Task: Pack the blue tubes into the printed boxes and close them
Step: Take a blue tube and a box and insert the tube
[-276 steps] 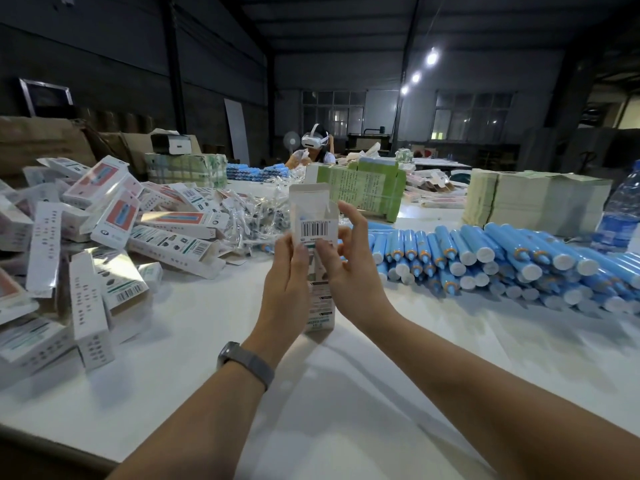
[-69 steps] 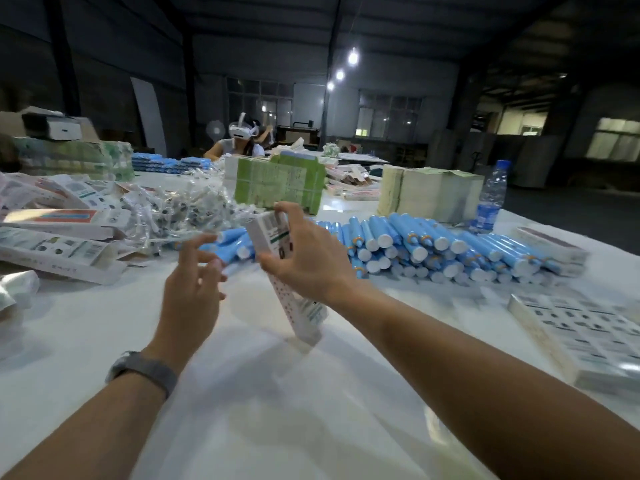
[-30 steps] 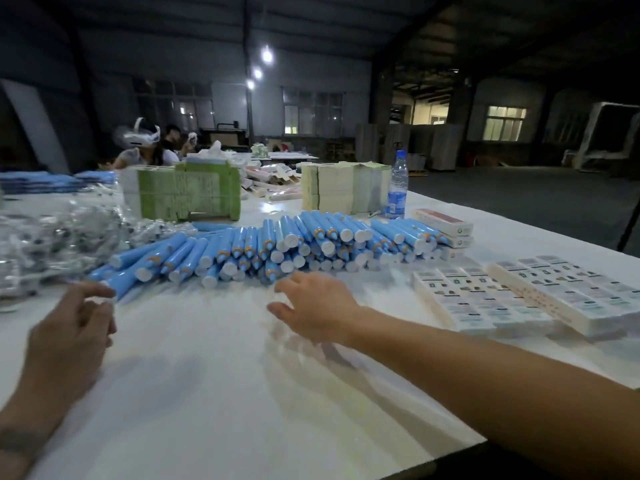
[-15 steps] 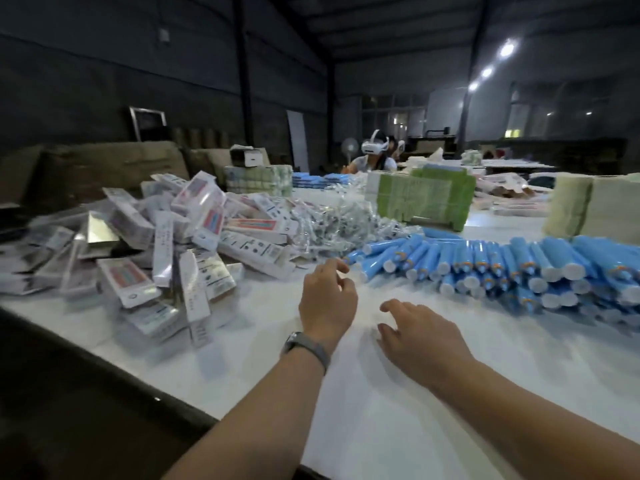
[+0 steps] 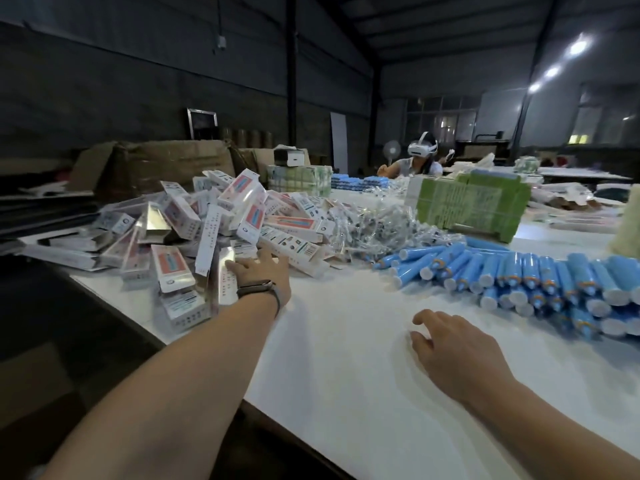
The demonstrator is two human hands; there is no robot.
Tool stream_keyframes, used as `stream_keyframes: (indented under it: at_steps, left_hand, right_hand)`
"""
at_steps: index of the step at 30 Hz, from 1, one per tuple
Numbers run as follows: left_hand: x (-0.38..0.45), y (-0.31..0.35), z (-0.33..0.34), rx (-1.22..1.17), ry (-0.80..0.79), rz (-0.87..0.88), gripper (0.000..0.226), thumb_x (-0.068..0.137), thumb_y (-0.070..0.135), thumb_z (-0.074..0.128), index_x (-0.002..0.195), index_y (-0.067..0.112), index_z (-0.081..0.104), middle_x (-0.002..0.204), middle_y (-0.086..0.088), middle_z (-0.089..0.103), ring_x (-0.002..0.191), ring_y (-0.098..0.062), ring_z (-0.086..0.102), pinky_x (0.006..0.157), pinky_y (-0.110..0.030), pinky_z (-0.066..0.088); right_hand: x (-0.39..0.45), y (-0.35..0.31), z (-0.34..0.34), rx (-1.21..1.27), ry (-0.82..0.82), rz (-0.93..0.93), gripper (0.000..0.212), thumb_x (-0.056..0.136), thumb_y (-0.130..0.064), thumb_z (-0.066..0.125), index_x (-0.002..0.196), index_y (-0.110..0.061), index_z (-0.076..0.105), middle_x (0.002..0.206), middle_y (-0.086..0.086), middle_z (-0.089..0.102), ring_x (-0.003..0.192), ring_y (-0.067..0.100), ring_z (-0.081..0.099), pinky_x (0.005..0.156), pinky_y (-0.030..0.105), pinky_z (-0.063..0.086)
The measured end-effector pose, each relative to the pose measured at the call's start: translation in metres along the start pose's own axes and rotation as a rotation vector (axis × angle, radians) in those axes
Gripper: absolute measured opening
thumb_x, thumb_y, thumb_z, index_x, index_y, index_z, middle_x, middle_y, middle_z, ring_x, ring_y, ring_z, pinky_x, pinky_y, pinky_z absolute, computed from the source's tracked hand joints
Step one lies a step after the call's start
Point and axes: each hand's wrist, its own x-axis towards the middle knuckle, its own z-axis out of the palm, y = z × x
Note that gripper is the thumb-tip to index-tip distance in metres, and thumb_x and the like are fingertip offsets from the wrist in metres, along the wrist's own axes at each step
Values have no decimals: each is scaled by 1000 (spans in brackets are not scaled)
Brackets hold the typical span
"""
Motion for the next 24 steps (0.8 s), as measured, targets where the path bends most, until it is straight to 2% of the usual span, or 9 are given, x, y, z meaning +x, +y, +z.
stream_keyframes:
  at_steps: [2,5,8,10,13,15,17,21,24]
  left_hand:
    - [-4,6,-7,-43,-33,40,59,95,5,35,149,27,30,163,-22,4,138,-64,21,114,-71,14]
    - [-15,27,-27,-230,59,132,47,94,4,39,136,26,41,154,-16,21,129,-59,35,110,-63,29]
    - [-34,58,-53,-786,124,214,46,91,-2,47,126,28,49,147,-9,29,122,-41,46,100,-50,47]
    - [-56,81,-69,-1192,86,229,50,86,-7,45,122,28,51,140,-7,34,113,-34,52,76,-41,56]
    - [-87,114,-75,-1584,-193,167,47,85,-7,41,115,26,53,125,-9,47,99,-39,62,58,-35,52]
    - [-103,130,-73,-1598,-482,195,38,83,-3,47,107,24,59,101,-8,59,77,-28,63,54,-26,46]
    - [-114,135,-72,-1427,-624,303,11,83,15,55,85,24,60,78,-2,56,62,-19,53,54,-21,39]
    - [-98,130,-64,-1515,-647,342,27,95,40,48,94,26,72,98,3,68,82,-18,54,80,-34,40]
    - [-89,124,-41,-1664,-404,493,41,93,6,42,101,32,71,110,0,66,96,-19,56,76,-24,43]
  right_hand:
    - [-1,0,0,1,7,-1,30,99,-50,32,125,-39,45,128,-18,56,118,10,50,83,34,43]
    - [-2,-2,-1,4,13,-8,31,99,-49,33,127,-38,43,128,-16,57,118,12,50,81,34,42]
    - [-2,-2,-3,48,39,-15,45,98,-49,36,140,-38,25,131,-9,56,118,17,51,81,37,42]
    - [-3,-3,-3,113,83,-26,63,95,-51,42,146,-40,6,138,-5,52,121,21,52,81,39,44]
    - [-6,-3,-5,204,160,-54,84,92,-53,51,146,-45,-13,148,-7,39,129,20,47,84,41,46]
    - [-5,0,-3,258,189,-69,85,91,-49,54,148,-44,-9,143,-3,40,125,24,49,84,43,49]
    - [-4,1,-1,287,188,-64,83,87,-44,57,148,-39,0,134,3,44,117,29,53,82,44,50]
    - [-3,5,0,327,232,-54,77,88,-42,55,151,-33,12,138,6,46,116,33,54,83,42,49]
    - [-3,3,-4,447,229,-106,72,89,-46,54,150,-38,16,141,-4,51,119,24,56,87,37,48]
